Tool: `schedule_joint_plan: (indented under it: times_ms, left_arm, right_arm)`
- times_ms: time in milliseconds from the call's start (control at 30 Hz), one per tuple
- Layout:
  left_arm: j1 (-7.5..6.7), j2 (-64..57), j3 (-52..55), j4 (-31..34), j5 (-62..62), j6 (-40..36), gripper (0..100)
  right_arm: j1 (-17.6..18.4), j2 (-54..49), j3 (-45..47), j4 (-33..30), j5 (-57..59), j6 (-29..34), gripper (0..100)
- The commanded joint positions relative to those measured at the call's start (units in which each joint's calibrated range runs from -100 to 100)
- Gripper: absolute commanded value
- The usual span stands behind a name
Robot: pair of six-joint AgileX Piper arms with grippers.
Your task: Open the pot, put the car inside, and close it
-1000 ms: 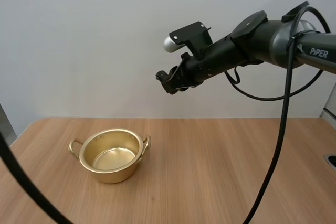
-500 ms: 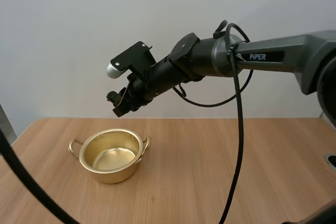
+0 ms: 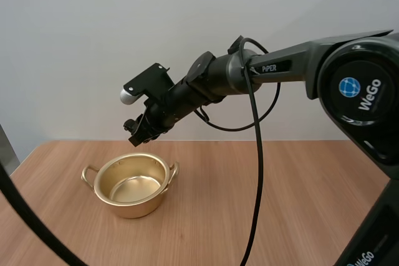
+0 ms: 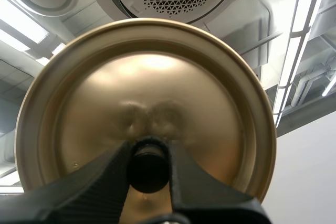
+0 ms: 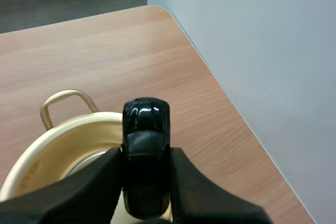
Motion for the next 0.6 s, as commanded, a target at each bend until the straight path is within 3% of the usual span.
schedule_joint_plan:
  times_ms: [0,233,567]
  left_arm:
    - [0.01,-0.1,0.0,0.0,-0.1,0.0,0]
    - [0.01,0.1,0.0,0.0,-0.1,-0.1,0]
    - [0.01,0.1,0.0,0.0,0.1,-0.1,0]
  right_arm:
    - [0.0,1.3,0.0,-0.1,-0.6,-0.2,0]
    - [0.4,5.3,-2.0,-1.6,4.1,-0.2,0]
    - [6.5,8.4,-2.0,-15.8,2.8,4.0,0]
